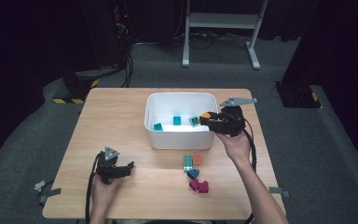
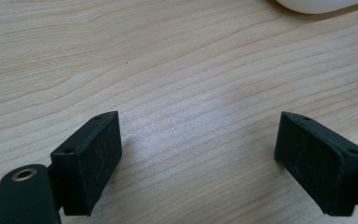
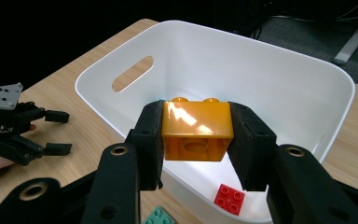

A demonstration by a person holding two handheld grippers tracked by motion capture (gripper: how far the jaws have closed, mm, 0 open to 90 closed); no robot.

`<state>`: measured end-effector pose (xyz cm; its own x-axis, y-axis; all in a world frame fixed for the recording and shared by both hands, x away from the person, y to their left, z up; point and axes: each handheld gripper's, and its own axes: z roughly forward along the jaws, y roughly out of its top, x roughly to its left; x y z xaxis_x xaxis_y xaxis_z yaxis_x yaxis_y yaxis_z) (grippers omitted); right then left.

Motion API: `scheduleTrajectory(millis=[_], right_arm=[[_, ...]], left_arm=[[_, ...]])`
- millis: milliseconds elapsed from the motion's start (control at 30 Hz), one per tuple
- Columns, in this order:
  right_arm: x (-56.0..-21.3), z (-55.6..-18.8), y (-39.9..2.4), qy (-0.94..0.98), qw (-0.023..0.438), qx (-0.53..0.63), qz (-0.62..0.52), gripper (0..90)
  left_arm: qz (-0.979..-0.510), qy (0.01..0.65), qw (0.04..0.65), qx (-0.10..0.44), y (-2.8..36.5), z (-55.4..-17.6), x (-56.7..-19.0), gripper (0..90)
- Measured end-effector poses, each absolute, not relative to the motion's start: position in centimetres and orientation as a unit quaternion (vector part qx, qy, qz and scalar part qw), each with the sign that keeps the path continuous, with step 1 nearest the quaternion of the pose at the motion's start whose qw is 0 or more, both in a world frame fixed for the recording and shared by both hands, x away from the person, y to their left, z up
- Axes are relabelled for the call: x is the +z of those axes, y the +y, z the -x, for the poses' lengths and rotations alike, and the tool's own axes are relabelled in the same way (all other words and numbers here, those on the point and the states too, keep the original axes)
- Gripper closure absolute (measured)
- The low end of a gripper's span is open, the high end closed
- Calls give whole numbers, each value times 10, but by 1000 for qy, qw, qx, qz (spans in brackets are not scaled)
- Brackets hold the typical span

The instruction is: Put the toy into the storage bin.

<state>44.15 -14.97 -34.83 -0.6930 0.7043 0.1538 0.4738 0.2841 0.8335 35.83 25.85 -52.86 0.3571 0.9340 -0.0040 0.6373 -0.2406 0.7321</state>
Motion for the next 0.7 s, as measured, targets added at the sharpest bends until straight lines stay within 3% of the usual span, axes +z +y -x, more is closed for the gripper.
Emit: scheduleTrajectory(millis=[700], right_arm=[[-358, -472, -138, 792, 118, 450, -395, 587]], left_arm=[[-755, 520, 330, 225, 258, -358, -529, 149]])
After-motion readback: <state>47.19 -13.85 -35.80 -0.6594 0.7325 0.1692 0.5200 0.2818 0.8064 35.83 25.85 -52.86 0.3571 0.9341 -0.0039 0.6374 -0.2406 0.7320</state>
